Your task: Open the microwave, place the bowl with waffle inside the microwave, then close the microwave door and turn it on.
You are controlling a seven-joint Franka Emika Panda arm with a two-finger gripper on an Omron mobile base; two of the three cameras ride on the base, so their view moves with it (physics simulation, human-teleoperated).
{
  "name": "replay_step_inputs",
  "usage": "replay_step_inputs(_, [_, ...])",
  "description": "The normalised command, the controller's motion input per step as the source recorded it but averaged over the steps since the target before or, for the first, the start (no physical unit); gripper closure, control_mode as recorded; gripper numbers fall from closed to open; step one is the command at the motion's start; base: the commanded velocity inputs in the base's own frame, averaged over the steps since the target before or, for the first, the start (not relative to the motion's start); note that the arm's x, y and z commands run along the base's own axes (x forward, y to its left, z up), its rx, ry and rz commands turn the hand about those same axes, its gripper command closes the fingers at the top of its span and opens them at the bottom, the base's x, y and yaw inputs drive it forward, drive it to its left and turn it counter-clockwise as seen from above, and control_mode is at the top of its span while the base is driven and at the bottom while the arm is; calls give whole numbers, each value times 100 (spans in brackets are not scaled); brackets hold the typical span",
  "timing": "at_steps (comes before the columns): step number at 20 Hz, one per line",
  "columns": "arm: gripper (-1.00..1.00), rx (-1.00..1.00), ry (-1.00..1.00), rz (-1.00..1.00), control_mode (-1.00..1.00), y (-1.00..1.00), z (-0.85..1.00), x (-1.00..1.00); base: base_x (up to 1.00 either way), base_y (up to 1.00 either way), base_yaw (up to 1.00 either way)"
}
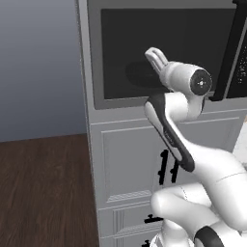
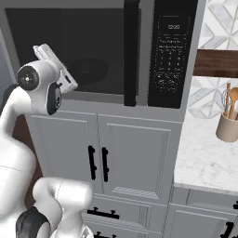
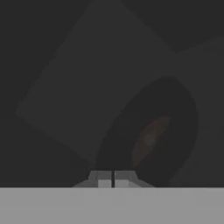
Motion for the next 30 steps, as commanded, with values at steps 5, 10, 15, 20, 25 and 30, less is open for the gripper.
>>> replay_step_inputs(5, [100,9,0,12,-100,-100,33,-82,0,0,0])
replay_step_inputs(10, [100,0,0,4,-100,-100,36,-100,0,0,0])
replay_step_inputs(15, [100,6,5,0,-100,-100,-3,-67,0,0,0])
replay_step_inputs(20, [100,18,6,0,-100,-100,-6,0,0,0,0])
replay_step_inputs(25, [100,17,0,-2,-100,-89,-12,0,0,0,0])
replay_step_inputs(30, [100,7,4,-6,-100,-54,-34,25,0,0,0])
